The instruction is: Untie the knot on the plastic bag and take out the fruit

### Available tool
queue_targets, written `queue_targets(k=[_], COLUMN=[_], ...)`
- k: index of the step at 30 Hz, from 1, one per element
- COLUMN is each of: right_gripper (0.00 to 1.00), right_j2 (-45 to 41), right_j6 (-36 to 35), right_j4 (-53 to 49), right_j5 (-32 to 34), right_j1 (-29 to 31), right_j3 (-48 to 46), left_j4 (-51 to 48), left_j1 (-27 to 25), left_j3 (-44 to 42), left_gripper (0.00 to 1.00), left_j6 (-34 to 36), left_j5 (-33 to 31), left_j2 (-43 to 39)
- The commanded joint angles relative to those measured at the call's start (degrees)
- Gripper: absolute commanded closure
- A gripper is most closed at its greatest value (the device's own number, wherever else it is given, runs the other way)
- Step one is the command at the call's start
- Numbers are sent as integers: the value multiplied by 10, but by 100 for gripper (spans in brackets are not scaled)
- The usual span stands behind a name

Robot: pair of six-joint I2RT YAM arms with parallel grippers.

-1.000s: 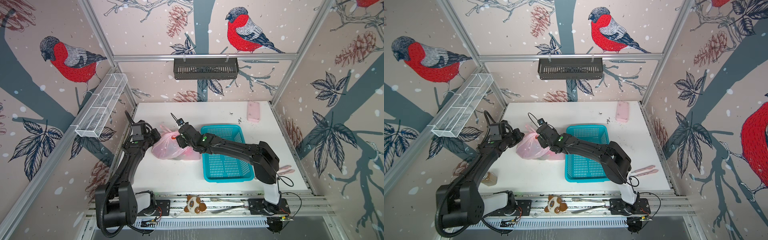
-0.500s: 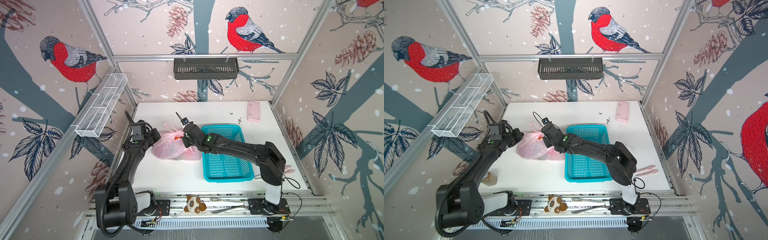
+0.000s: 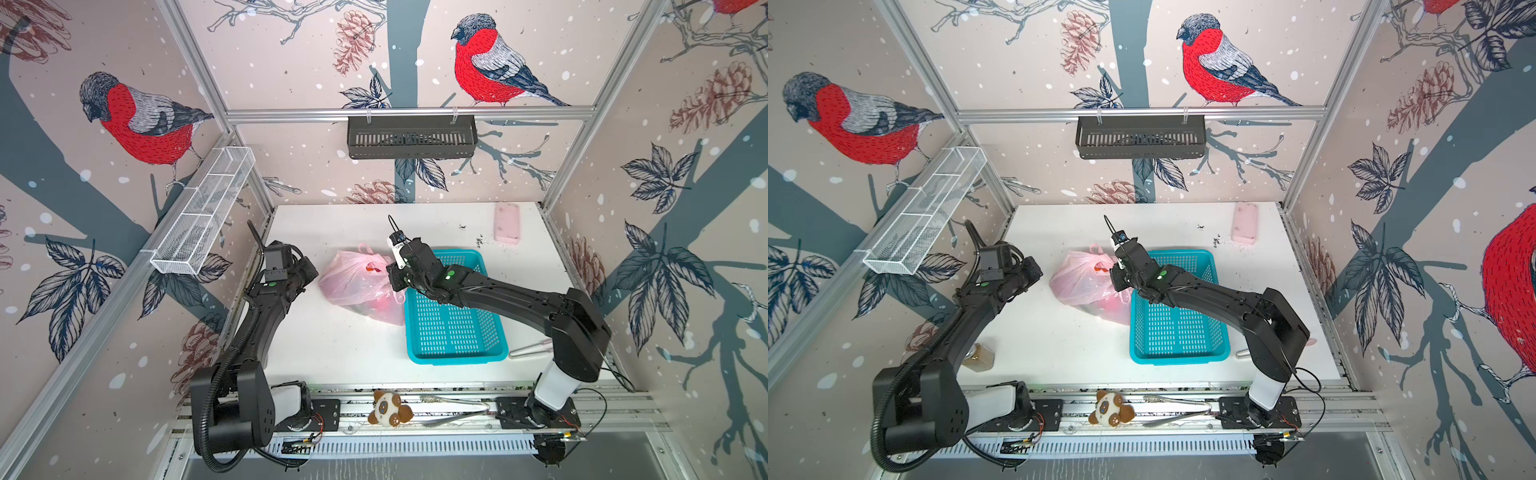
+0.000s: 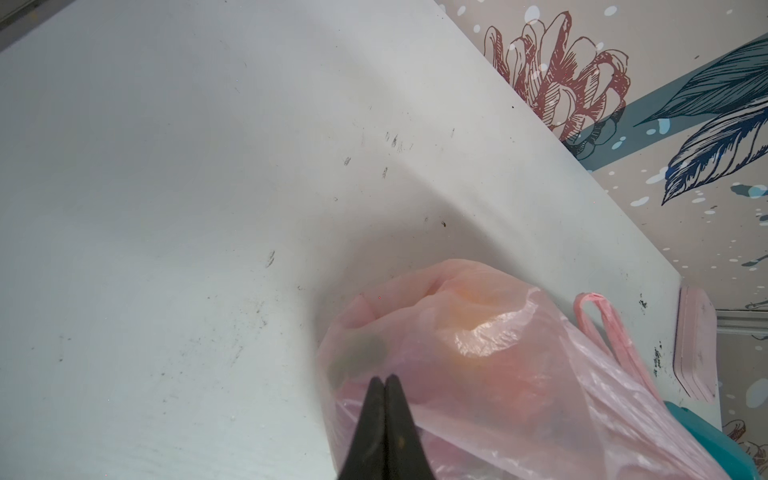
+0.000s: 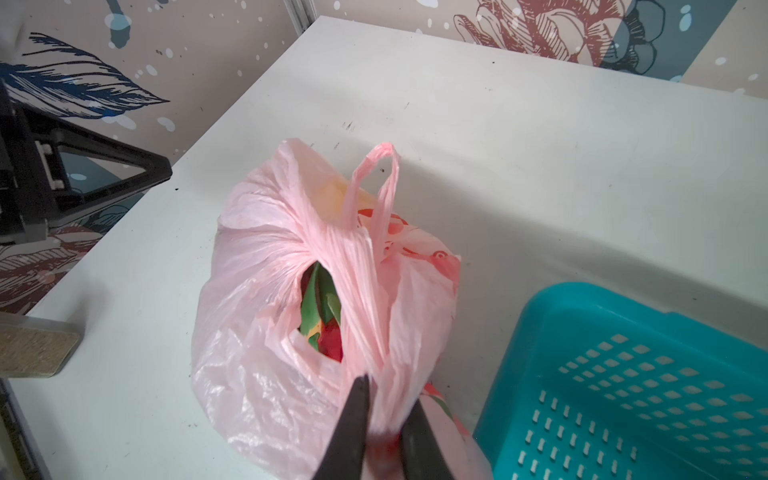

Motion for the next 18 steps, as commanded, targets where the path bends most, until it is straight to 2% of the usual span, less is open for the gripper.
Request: queue_targets(k=[1, 5, 10, 15, 18], right_gripper=[85, 85, 86, 86, 87], right_j2=[4, 28, 48, 58, 61], right_j6=[-15, -25, -33, -42, -58], right_j4=[23, 14, 15, 14, 8], right_j5=[-46, -47, -44, -33, -14], right_j1=[1, 9, 18, 28, 40], right_j3=[6, 31, 54, 65, 71], left_j4=[22, -6, -62, -35, -11], left_j1=[1, -17, -75, -81, -83], left_j3=[11, 29, 61, 50, 46], left_gripper=[96, 69, 35, 16, 14], left_j6=[15, 37, 60, 28, 8], left_j5=[46, 85, 112, 165, 186], left_j2=[-3, -11, -13, -7, 7])
